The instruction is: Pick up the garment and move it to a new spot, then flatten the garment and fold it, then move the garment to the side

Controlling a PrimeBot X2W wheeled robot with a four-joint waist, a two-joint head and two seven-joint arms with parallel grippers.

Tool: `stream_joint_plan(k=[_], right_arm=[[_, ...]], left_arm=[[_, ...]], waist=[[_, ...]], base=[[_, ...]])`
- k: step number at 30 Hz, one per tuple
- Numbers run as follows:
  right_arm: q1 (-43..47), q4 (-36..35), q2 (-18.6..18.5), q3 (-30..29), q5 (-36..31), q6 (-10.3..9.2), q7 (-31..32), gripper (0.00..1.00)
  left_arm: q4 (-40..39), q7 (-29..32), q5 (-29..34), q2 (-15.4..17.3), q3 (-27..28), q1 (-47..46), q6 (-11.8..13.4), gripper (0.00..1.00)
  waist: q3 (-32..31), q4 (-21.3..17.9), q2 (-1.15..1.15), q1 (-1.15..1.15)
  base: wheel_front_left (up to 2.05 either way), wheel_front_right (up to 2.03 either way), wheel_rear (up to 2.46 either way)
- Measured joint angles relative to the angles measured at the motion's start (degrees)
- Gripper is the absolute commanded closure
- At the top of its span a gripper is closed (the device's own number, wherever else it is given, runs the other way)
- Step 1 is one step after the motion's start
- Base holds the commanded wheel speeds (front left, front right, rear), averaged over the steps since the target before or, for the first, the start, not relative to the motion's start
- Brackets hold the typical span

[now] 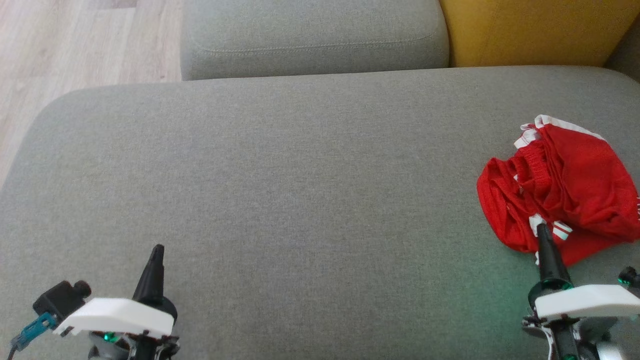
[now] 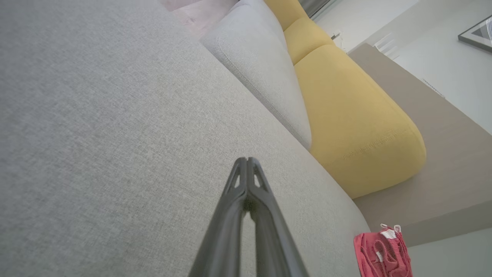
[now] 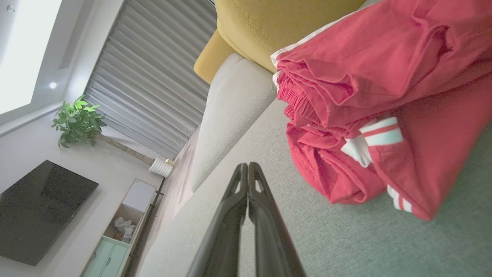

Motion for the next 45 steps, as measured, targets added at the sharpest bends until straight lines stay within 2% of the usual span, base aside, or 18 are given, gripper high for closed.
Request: stream_joint_plan(k=[45], right_arm=[[-4.3, 5.2, -0.1, -2.0, 30.2, 0.0, 1.3, 1.0]], left_arm=[[3.6, 6.5, -27.3, -4.2, 8.0, -3.9, -5.1, 1.0]], waist=[[0.1, -1.2, 0.0, 0.0]], base=[[0.0, 0.0, 0.0]])
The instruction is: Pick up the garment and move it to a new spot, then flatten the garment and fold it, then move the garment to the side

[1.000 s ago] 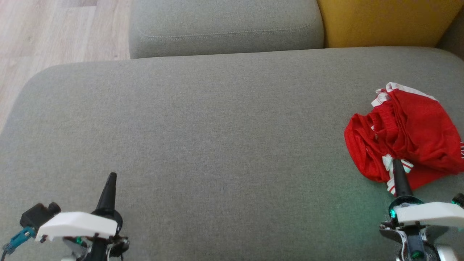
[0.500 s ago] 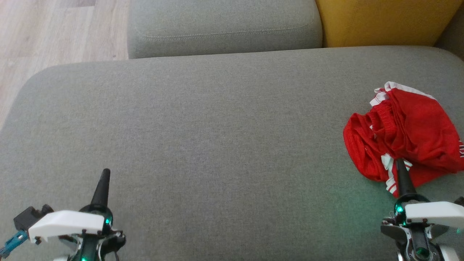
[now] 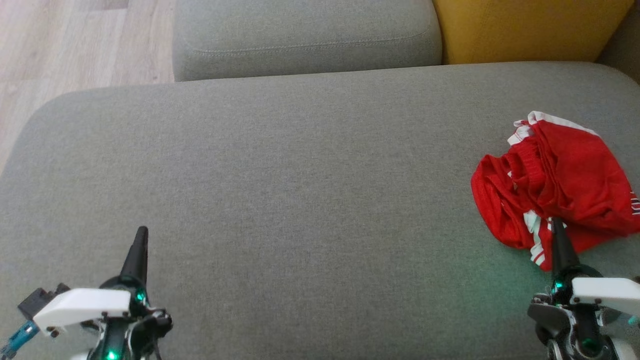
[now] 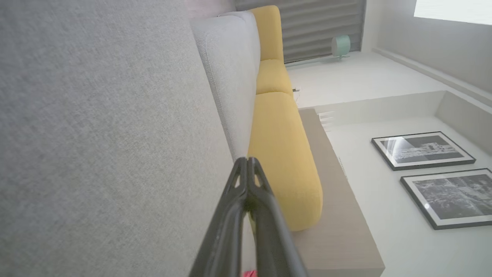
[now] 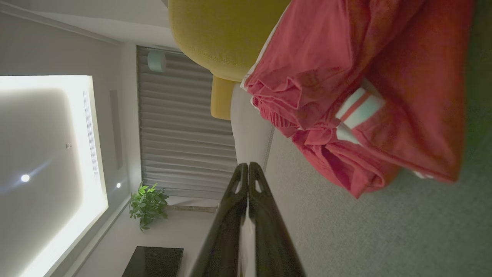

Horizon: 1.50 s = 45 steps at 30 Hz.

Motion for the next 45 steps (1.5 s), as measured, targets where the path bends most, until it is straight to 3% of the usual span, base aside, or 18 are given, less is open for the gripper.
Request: stream_joint_plan(k=[15, 45], right_arm=[[-2.2, 1.8, 0.0, -0.6, 9.8, 0.0, 0.1, 1.0], [-2.2, 1.8, 0.0, -1.0, 9.9, 0.0, 0.7, 1.0]], left_arm=[[1.0, 2.3, -8.9, -1.5, 3.2, -1.8, -1.9, 1.0], [1.0, 2.9, -9.0, -1.8, 3.5, -1.9, -1.9, 1.0]], waist=[[0.0, -0.4, 0.0, 0.0], [0.0, -0.4, 0.0, 0.0]], base=[[0.0, 0.0, 0.0], [0.0, 0.0, 0.0]])
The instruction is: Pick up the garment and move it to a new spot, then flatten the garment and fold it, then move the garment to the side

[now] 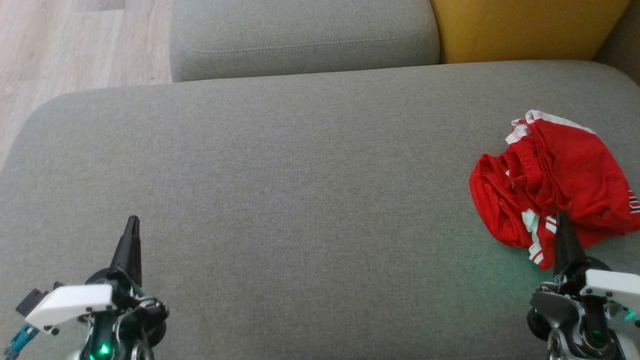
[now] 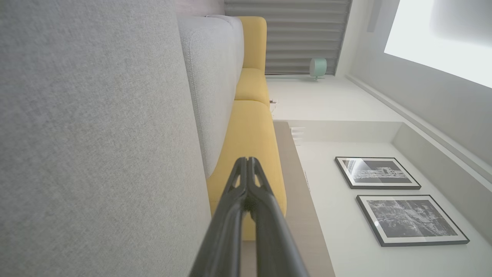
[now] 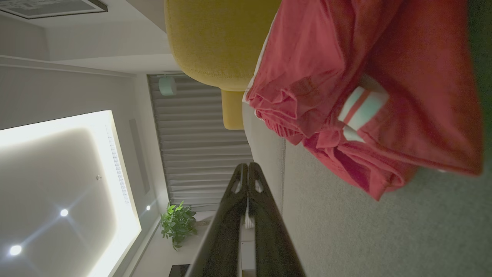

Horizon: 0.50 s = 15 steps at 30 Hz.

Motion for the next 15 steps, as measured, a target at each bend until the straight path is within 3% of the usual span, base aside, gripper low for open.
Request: stream_joint_plan(k=[15], right_arm=[[0.0, 0.0, 0.0, -0.2, 0.0, 0.0, 0.1, 1.0]], left_arm=[[0.0, 0.1, 0.0, -0.1, 0.3, 0.0, 0.0, 1.0]], waist=[[0.0, 0.0, 0.0, 0.0]], base=[[0.0, 0.0, 0.0]])
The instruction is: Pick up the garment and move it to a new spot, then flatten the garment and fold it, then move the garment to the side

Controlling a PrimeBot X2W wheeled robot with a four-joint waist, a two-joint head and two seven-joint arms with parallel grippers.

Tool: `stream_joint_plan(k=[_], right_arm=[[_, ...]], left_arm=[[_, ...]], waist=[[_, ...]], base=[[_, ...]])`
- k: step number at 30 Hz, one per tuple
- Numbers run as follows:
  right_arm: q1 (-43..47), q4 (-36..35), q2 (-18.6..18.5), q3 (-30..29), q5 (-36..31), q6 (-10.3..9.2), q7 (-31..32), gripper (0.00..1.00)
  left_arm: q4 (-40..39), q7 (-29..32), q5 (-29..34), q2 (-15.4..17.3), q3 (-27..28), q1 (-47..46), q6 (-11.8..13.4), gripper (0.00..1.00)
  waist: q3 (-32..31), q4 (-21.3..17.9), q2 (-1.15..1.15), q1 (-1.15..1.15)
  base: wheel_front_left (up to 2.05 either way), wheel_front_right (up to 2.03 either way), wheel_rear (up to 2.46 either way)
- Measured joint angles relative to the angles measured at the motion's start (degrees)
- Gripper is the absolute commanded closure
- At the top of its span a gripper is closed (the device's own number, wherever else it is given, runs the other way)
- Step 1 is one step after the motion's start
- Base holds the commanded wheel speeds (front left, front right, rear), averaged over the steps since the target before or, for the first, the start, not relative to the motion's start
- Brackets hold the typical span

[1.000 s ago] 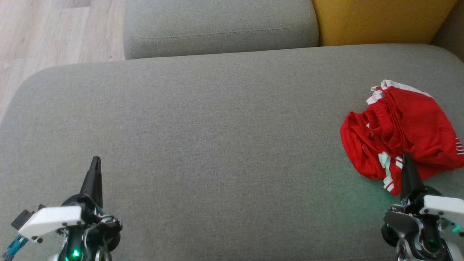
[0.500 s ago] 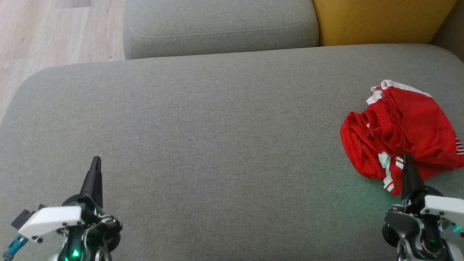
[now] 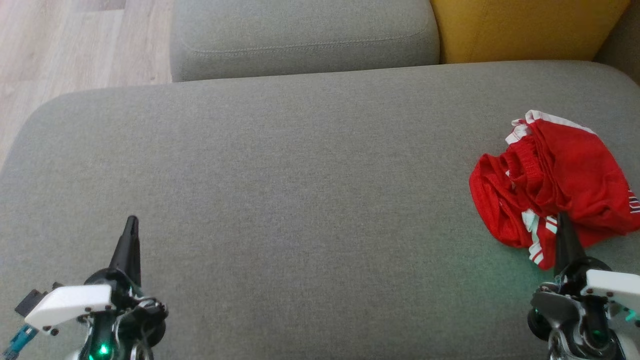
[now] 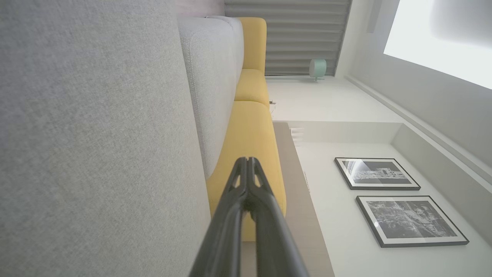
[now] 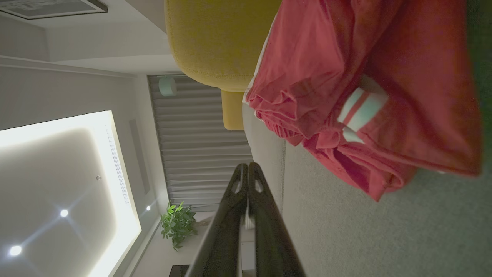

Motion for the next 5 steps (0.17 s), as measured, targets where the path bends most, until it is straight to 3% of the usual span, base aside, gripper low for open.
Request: stream_joint_plan(k=[5], right_arm=[[0.0, 0.0, 0.0, -0.1, 0.0, 0.0, 0.0, 1.0]], left_arm=[[0.0, 0.0, 0.0, 0.0, 0.2, 0.0, 0.0, 1.0]], waist=[[0.0, 0.0, 0.0, 0.0]], base=[[0.0, 0.0, 0.0]])
